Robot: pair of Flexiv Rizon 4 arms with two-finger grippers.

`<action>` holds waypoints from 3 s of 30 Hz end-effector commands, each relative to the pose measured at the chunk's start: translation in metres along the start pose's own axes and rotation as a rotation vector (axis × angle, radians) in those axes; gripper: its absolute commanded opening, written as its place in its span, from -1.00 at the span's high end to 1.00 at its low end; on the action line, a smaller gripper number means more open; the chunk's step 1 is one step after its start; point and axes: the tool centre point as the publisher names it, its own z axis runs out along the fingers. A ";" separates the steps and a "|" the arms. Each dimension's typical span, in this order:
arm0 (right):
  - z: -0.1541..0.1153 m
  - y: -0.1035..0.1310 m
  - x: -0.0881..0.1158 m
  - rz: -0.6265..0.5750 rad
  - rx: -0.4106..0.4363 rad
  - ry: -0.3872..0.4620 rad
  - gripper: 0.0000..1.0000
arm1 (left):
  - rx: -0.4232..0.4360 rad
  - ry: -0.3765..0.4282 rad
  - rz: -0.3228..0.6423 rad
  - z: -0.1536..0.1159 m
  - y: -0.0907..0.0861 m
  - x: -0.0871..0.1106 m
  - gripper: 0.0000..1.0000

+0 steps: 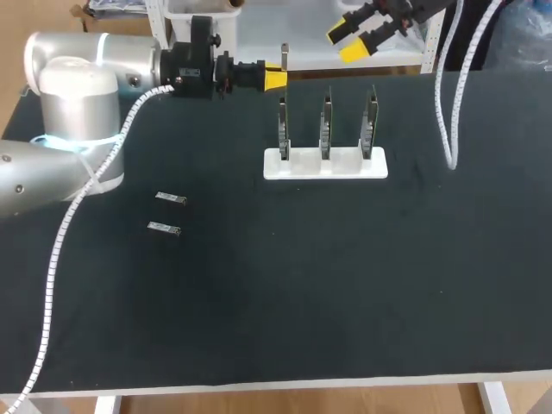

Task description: Pick up the optical module with the left hand, and insert it into the network port with the right hand.

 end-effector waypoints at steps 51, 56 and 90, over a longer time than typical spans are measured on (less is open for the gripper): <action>0.058 -0.052 -0.031 -0.046 -0.101 0.016 -1.00 | 0.001 0.000 0.000 0.000 0.001 0.000 1.00; 0.061 -0.054 -0.033 -0.046 -0.108 0.017 -1.00 | 0.001 0.000 0.000 0.000 0.001 0.000 1.00; 0.069 -0.047 -0.033 -0.048 -0.166 0.028 1.00 | 0.001 0.000 0.000 0.000 0.001 0.000 1.00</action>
